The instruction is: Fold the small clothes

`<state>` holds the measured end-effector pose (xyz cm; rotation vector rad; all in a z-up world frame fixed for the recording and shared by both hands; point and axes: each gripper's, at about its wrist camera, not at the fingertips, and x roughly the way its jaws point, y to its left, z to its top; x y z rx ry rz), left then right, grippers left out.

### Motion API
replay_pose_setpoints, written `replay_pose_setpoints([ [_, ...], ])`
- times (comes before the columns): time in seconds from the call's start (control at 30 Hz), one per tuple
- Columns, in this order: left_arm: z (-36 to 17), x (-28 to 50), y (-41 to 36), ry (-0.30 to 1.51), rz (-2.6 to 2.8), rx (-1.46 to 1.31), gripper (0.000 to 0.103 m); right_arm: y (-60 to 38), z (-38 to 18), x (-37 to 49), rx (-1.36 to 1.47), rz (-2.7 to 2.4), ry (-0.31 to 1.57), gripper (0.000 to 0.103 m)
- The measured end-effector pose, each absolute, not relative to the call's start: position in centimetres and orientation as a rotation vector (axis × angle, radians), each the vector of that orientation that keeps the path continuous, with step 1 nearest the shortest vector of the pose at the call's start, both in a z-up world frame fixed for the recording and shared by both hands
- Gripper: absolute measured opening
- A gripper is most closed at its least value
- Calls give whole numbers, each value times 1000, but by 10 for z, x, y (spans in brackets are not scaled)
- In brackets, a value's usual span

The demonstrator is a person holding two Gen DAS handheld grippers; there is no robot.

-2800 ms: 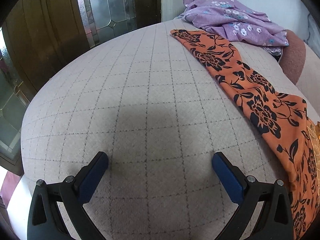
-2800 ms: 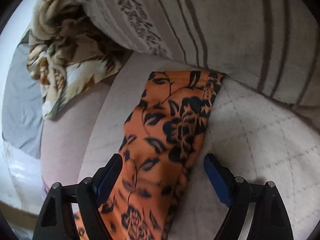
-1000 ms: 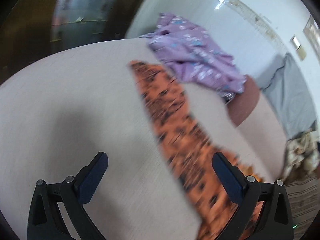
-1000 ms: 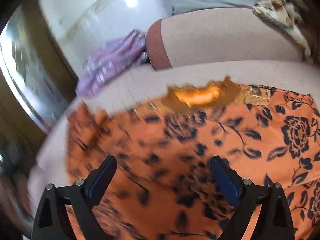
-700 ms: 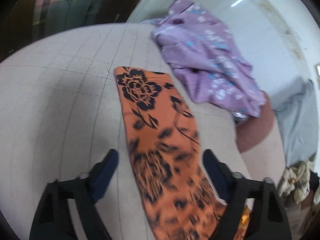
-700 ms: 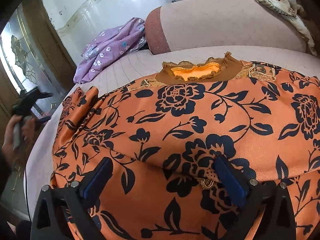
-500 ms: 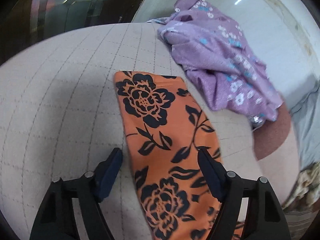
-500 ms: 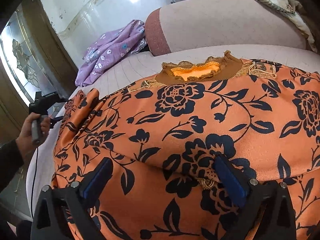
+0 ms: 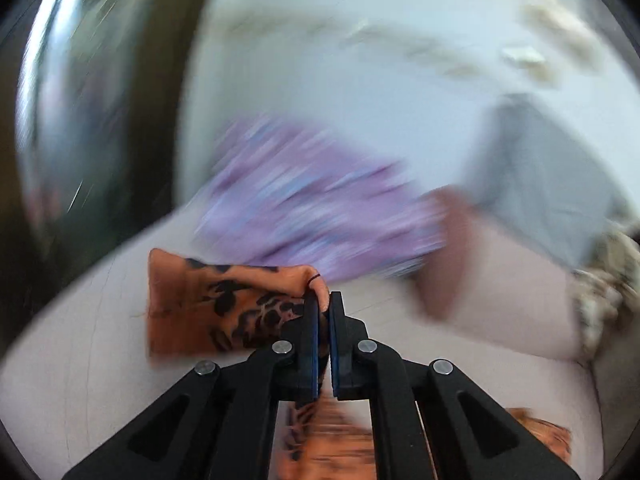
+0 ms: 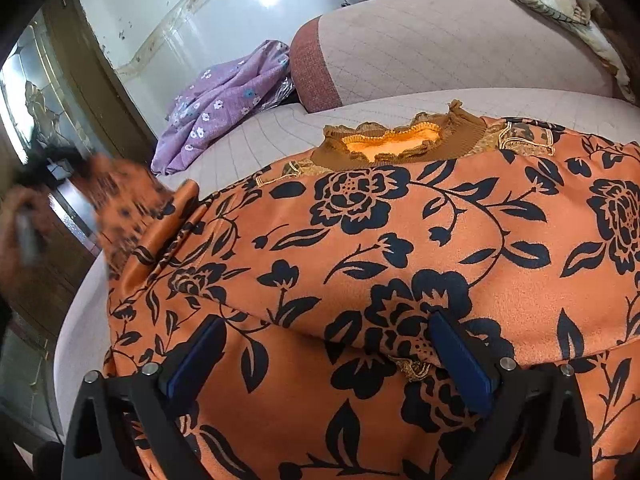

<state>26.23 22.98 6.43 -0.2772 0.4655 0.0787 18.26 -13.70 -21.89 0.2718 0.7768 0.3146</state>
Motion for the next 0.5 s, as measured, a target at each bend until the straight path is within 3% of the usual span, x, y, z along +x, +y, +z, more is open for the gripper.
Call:
replay_pose_setpoints([
  [0.1,111,233,129,399,-140,-194,4,-143,-214,183,308,327,784,102],
  [0.2,108,218,31,435,-303,-121,8,-167,-201,171,463,325,797,102],
  [0.23,92,218,0,495,-365,-96,16,-179,-198,162,533,314,798,102],
  [0.3,48,223,-51,656,-446,-12,77,-206,-194,141,622,283,781,102],
  [0.33,12,225,-72,779,-471,50,83,-225,-191,125,656,243,765,102],
  [0.5,-82,214,-56,991,-353,171,83,-299,-187,75,775,99,736,102],
])
